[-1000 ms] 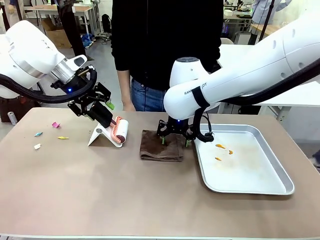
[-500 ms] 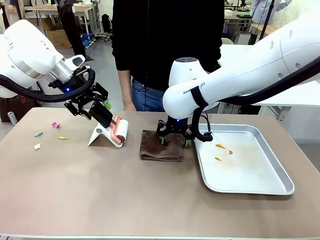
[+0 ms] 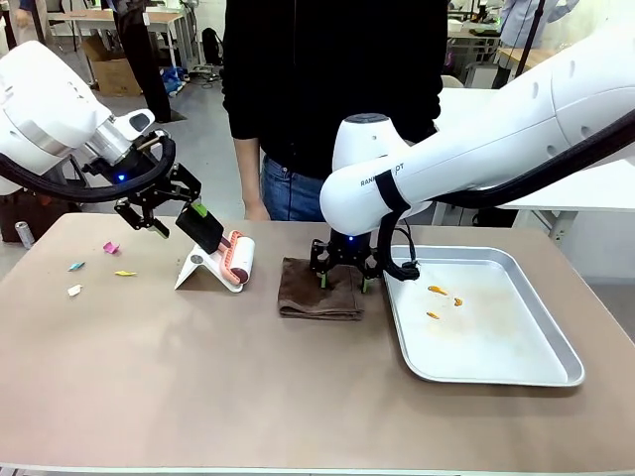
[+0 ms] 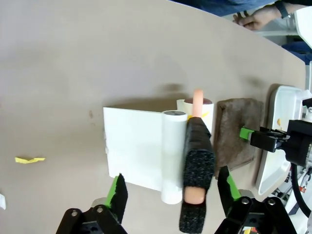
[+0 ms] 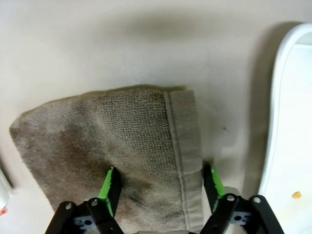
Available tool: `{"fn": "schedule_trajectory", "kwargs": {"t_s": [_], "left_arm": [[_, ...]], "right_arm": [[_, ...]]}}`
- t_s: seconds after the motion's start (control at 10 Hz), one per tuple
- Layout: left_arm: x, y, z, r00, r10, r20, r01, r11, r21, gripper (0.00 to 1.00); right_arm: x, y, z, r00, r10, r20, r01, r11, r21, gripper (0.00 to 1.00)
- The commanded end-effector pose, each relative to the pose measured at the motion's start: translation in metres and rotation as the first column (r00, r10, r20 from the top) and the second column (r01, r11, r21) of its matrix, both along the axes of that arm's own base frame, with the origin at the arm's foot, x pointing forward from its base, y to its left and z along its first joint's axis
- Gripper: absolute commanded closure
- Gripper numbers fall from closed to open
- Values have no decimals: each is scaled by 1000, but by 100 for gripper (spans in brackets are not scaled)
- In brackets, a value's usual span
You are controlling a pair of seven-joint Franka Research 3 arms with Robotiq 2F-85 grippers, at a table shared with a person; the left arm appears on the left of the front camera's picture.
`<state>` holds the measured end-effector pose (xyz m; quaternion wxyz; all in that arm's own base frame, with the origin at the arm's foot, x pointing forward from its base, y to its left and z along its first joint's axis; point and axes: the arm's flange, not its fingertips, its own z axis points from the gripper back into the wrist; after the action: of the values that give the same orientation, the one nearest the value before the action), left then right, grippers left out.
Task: Clean the surface of the table.
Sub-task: Hold the Lint Roller with your left hand and the towel with your right hand.
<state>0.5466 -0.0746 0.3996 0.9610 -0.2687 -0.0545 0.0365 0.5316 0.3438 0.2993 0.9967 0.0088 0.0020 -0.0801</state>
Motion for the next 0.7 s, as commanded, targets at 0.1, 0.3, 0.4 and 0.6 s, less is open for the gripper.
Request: {"fn": "schedule_trajectory", "kwargs": {"t_s": [0.1, 0.3, 0.4, 0.6], "left_arm": [[-2, 5, 0, 1000, -6, -2, 6, 1000, 9, 100], [-1, 6, -1, 1000, -10, 17, 10, 1000, -16, 100], [-1, 7, -1, 1000, -8, 29, 9, 1000, -27, 100], [-1, 8, 1, 999, -3, 54, 7, 998, -70, 100]], "right_arm": [[5, 1, -1, 999, 13, -34, -14, 1000, -6, 100], [4, 0, -2, 999, 11, -38, -11, 1000, -4, 100], [4, -1, -2, 999, 7, -39, -7, 1000, -6, 96], [5, -1, -2, 999, 12, -40, -12, 1000, -5, 100]]}}
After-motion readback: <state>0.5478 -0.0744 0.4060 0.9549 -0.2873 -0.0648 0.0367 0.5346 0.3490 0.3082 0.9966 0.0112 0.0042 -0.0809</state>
